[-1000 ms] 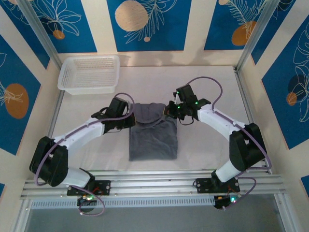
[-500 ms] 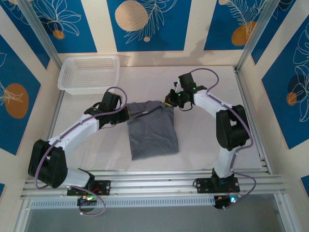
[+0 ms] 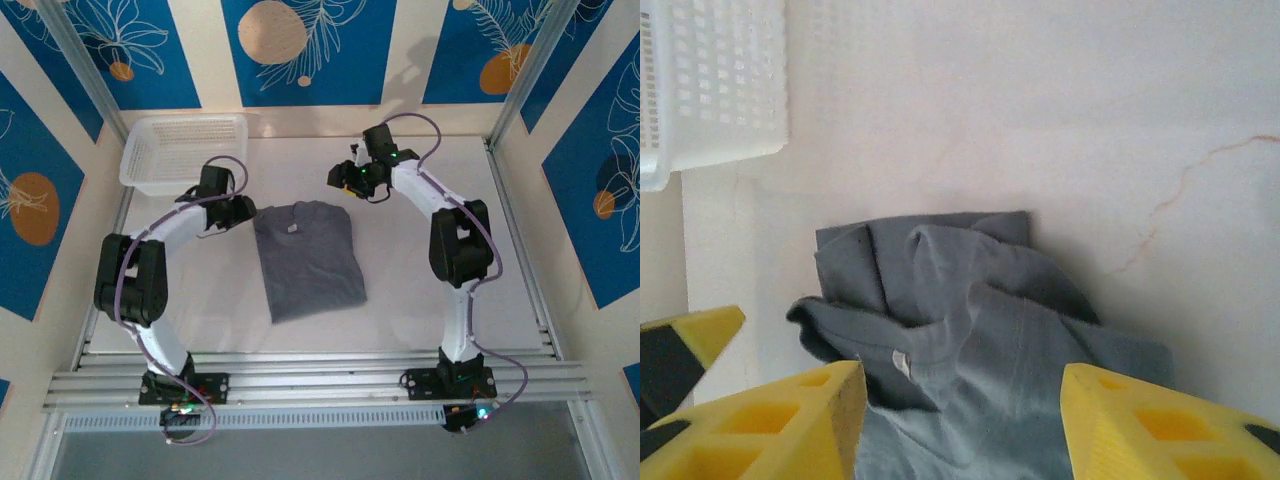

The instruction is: Fold the inside-out t-shirt

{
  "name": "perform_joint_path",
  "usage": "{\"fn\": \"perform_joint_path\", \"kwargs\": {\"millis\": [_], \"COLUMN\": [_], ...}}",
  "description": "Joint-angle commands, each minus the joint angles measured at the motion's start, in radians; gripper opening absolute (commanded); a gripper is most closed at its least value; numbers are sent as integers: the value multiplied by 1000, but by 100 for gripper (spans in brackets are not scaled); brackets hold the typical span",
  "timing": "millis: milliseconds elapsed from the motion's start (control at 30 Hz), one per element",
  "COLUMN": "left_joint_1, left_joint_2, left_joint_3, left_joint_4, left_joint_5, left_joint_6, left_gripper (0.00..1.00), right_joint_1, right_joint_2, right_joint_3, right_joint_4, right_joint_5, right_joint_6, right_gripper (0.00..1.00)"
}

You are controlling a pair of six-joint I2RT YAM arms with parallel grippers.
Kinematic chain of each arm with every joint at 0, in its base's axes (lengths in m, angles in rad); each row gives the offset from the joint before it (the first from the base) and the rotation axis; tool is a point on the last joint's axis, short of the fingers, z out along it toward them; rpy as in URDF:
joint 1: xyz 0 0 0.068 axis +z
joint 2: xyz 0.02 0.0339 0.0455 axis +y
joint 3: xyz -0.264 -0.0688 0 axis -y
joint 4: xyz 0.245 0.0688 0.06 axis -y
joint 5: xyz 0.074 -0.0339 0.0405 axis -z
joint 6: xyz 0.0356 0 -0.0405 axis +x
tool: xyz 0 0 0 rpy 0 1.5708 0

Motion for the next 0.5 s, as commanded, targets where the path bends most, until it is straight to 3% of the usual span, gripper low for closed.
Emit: {"fn": "perform_joint_path", "kwargs": {"millis": [0, 133, 300, 400, 467], "left_joint_1": [9, 5, 5, 4, 3], "left_joint_2": [-106, -95, -4, 48, 85], "left_joint_3": [-67, -153, -151, -116, -93], "left_joint_4": [46, 72, 122, 156, 179], "left_joint_5": [40, 63, 51, 65, 80], "left_joint_6": [38, 83, 118, 123, 116], "left_gripper": [46, 54, 58, 58, 59], "right_joint_1": [-29, -37, -9, 2, 10], "right_joint_2": [-99, -91, 3, 71, 105], "right_joint_3": [-158, -253, -197, -129, -99], "right_joint_4": [25, 90, 88, 49, 37], "right_joint_5": [24, -1, 4, 17, 35], "right_joint_6": [-73, -128, -183, -197, -200], "right_gripper": [58, 63, 67, 55, 53]}}
